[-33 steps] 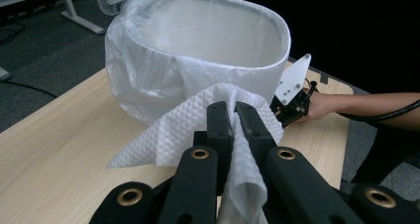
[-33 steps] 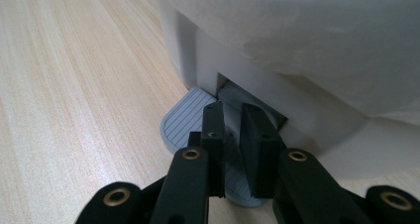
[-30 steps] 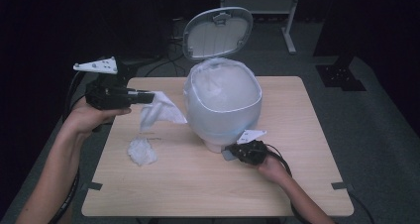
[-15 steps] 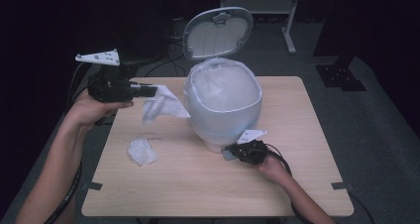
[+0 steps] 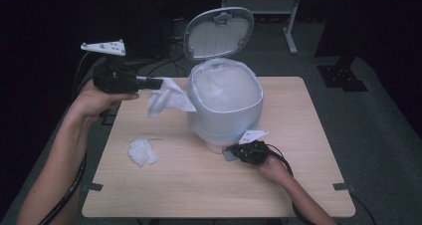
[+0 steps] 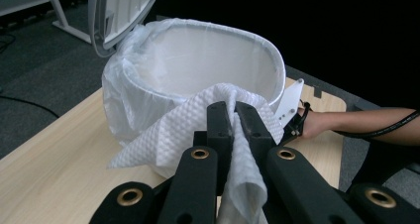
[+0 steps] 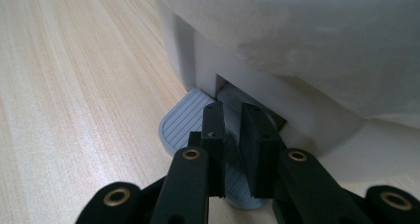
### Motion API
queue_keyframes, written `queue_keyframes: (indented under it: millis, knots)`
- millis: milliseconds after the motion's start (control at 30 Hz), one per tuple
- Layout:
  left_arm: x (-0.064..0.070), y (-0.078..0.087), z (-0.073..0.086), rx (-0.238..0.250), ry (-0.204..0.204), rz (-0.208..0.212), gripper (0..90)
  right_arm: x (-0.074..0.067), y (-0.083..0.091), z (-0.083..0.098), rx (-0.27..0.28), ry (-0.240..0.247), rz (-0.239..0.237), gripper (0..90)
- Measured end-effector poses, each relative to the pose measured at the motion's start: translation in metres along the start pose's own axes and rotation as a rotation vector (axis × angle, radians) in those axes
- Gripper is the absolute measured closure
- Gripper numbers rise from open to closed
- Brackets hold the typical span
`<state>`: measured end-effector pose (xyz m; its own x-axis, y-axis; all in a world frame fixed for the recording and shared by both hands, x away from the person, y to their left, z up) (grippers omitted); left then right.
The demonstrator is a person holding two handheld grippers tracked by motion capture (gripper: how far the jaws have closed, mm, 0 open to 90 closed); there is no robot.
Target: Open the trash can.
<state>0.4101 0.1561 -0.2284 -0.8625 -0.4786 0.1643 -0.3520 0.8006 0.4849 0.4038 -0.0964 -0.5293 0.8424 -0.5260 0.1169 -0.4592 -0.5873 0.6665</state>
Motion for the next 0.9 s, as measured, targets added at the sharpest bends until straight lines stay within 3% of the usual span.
queue_keyframes:
  millis: [900]
  knots:
    - [0.003,-0.013,-0.033,0.012,-0.016,0.019,86.3,0.000,0.000,0.001,0.006,-0.007,0.003,80.1]
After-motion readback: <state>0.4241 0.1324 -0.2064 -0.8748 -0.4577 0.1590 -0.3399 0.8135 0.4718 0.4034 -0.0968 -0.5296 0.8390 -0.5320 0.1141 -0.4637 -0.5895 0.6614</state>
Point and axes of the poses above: each handheld gripper's, and its own axes: y roughly backward along the jaws, z roughly out of its underside, x roughly to its right, the point moved 9 cm from there along -y, roughly forward along the jaws, and after that the axes turned 5 degrees about y, right-handed, at the moved point
